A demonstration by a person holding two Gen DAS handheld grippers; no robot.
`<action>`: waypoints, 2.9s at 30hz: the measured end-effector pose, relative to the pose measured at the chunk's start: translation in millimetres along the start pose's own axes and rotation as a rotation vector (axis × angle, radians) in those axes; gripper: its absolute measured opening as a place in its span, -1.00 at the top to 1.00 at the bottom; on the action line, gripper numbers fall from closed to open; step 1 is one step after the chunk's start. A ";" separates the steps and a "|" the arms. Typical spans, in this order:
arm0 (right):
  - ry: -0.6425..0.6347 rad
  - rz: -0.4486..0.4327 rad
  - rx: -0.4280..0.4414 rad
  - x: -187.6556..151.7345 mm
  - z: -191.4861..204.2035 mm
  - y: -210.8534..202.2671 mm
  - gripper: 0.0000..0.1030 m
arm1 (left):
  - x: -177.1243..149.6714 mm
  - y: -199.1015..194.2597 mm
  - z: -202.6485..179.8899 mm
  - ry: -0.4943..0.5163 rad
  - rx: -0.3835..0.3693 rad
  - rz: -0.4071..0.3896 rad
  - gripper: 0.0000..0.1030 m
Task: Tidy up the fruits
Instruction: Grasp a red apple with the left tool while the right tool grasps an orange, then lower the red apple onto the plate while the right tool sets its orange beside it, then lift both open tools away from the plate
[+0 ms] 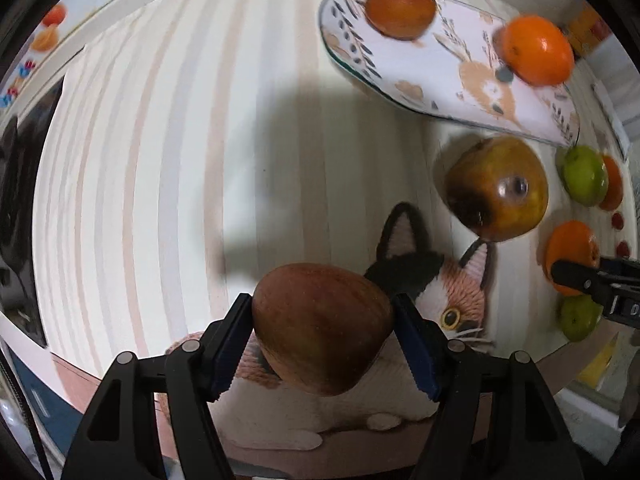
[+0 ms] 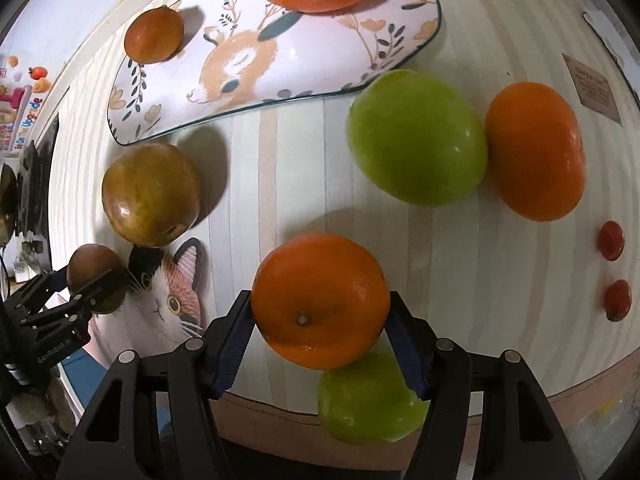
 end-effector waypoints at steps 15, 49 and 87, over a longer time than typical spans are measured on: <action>-0.061 -0.100 0.036 8.8 28.0 -38.1 -0.29 | 26.9 -42.7 14.1 -0.063 -0.075 -0.028 -0.32; 0.044 -0.139 0.078 121.5 16.0 -53.7 -0.79 | 171.2 -17.0 -27.9 -0.060 -0.102 0.041 -0.78; -0.209 -0.468 -0.139 -15.7 98.3 -251.2 -0.85 | 46.2 -229.7 21.6 -0.181 0.049 -0.416 -0.84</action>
Point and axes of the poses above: each gripper's, at about its wrist camera, not at the fingertips, and y roughly the way its jaws point, z to its left, x to its top, the point moved 9 cm from there along y, roughly the way its jaws point, and after that the axes turned 15 degrees about x, right-handed, at the moved point
